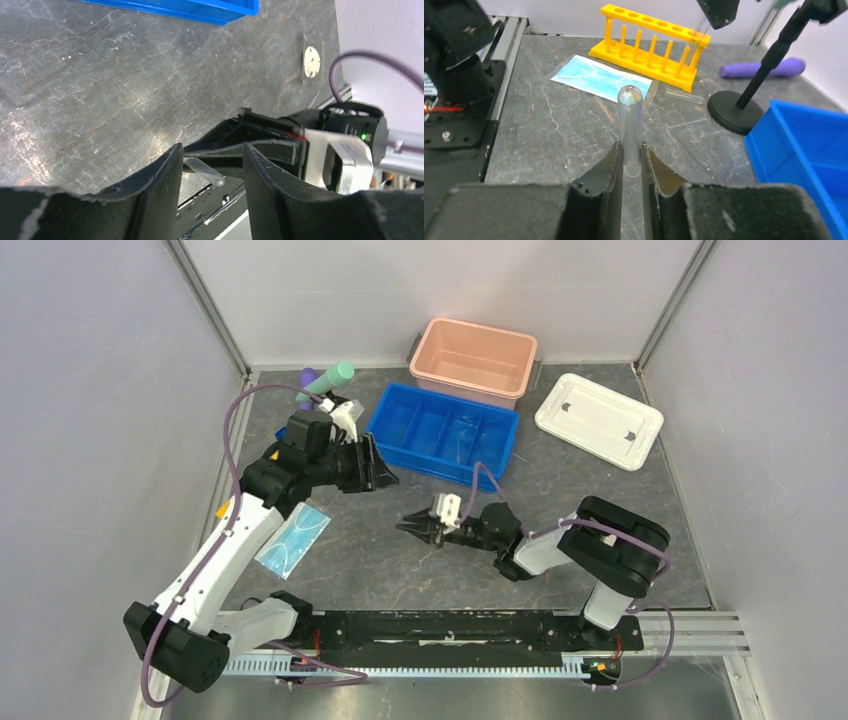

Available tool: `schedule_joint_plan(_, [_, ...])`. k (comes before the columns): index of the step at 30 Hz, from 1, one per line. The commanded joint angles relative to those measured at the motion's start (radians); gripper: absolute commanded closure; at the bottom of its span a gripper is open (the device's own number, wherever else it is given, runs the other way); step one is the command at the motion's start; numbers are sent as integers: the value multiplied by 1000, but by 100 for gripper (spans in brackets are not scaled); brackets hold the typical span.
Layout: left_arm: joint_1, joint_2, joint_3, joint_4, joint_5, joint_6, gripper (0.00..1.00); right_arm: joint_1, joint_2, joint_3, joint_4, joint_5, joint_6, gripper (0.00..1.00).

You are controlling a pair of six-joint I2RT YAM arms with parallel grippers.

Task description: Organize the chemistry lab equipment

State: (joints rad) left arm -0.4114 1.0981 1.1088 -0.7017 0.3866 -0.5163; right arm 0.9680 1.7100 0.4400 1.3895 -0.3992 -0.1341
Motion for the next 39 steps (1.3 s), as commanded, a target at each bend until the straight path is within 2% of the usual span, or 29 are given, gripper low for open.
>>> schedule_joint_plan(1, [-63, -10, 42, -7, -61, 124, 47, -2, -27, 166, -292, 67, 203, 95])
schedule_joint_plan(3, [-89, -20, 36, -4, -72, 142, 48, -3, -21, 249, -487, 80, 188, 94])
schedule_joint_plan(5, [-99, -32, 24, -4, -88, 149, 49, -2, -16, 290, -566, 81, 169, 92])
schedule_joint_plan(10, [-101, -53, -8, -10, -139, 142, 51, -3, -53, 222, -449, 97, 186, 92])
schedule_joint_plan(16, [-103, -38, -13, -30, -144, 128, 54, -3, -55, 235, -471, 112, 201, 92])
schedule_joint_plan(25, [-103, 16, -47, -50, -110, 102, 54, -2, -63, 206, -402, 147, 241, 91])
schedule_joint_plan(39, [-105, 81, -71, -13, -96, 111, 61, -2, -65, 193, -399, 151, 235, 90])
